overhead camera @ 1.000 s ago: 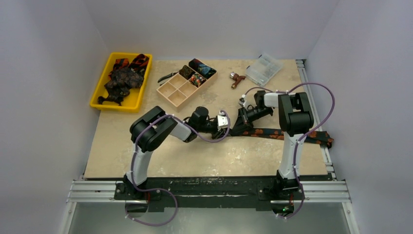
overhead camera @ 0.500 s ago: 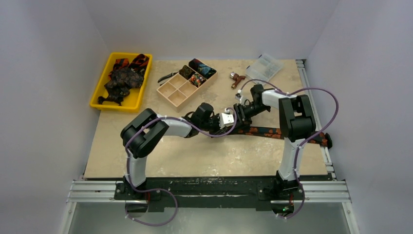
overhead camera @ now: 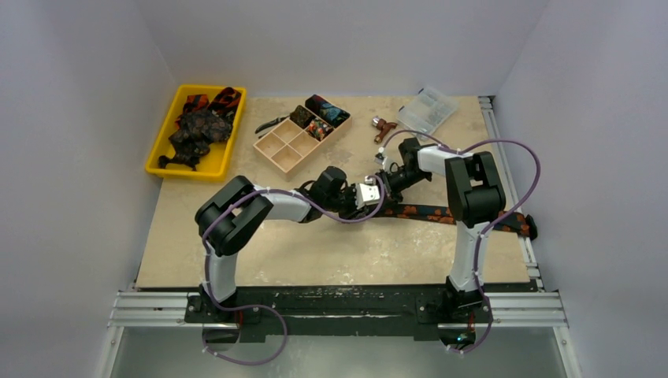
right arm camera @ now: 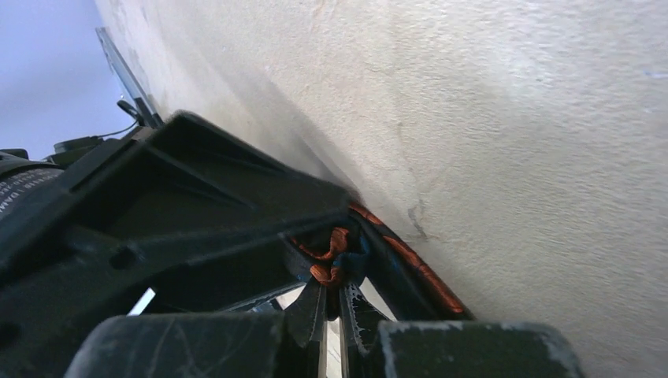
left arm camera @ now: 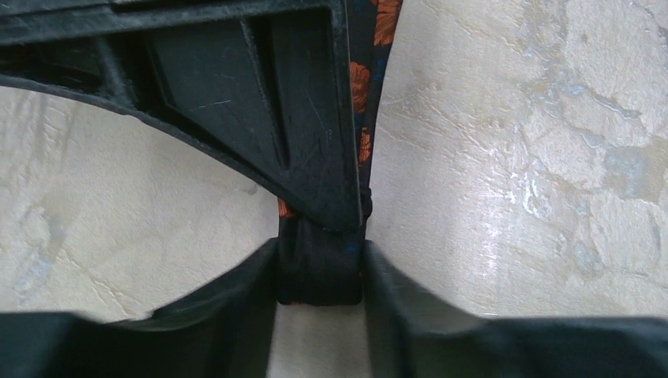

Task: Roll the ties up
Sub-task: Roll the tie at the center of the board.

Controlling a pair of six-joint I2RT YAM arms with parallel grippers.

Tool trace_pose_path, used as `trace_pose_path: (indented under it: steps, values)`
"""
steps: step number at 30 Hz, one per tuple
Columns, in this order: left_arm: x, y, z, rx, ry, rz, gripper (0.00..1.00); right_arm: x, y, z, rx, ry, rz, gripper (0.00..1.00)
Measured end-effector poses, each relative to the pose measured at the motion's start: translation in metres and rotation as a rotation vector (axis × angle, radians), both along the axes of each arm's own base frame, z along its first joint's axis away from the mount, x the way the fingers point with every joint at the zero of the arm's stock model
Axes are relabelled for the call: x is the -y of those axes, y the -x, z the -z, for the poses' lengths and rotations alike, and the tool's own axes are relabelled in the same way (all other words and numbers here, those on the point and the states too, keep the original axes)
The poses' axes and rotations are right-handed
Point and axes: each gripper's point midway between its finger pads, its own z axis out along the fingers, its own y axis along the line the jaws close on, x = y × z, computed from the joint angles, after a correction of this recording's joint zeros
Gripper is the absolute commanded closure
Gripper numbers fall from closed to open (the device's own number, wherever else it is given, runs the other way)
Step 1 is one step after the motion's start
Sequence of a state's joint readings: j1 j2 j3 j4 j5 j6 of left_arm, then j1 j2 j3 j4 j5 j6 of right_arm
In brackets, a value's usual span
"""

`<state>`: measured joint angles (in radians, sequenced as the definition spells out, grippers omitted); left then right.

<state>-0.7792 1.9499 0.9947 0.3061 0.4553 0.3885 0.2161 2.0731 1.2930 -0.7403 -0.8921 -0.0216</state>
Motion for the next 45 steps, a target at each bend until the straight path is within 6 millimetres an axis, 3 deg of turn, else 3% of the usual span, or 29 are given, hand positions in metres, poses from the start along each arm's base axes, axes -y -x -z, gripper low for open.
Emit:
trace_pose_path:
  steps: [4,8,13,15,20,23,26,31,38,45]
  values:
    - [-0.006,-0.001,0.0,-0.012,0.055,0.014,0.3,0.008,0.0,0.007,-0.006,0.007,0.007,1.0]
    - [-0.013,0.0,0.0,-0.024,0.134,0.03,0.29,0.017,0.003,0.017,-0.069,-0.017,0.029,1.0]
    - [-0.003,0.002,0.0,-0.002,0.213,0.084,0.29,0.02,0.008,0.018,-0.142,-0.064,0.051,1.0]
    - [0.003,0.004,-0.001,0.011,0.237,0.108,0.34,0.02,0.009,0.018,-0.159,-0.072,0.049,1.0]
    - [0.022,0.011,-0.002,0.029,0.258,0.155,0.6,0.02,0.009,0.018,-0.188,-0.089,0.042,1.0]
    - [0.025,0.01,-0.001,0.06,0.243,0.154,0.71,0.02,0.013,0.017,-0.191,-0.09,0.027,0.99]
    - [0.023,0.009,-0.001,0.075,0.223,0.152,0.79,0.019,0.014,0.016,-0.191,-0.088,0.02,0.81]
    - [0.012,0.015,-0.001,0.07,0.167,0.135,0.83,0.012,0.017,0.009,-0.166,-0.079,-0.011,0.72]
    - [0.006,0.017,0.0,0.04,0.139,0.124,0.83,0.015,0.003,0.004,-0.029,-0.016,-0.032,0.74]
    - [0.006,0.016,0.001,0.027,0.127,0.122,0.83,0.014,0.002,0.006,-0.03,-0.013,-0.029,0.72]
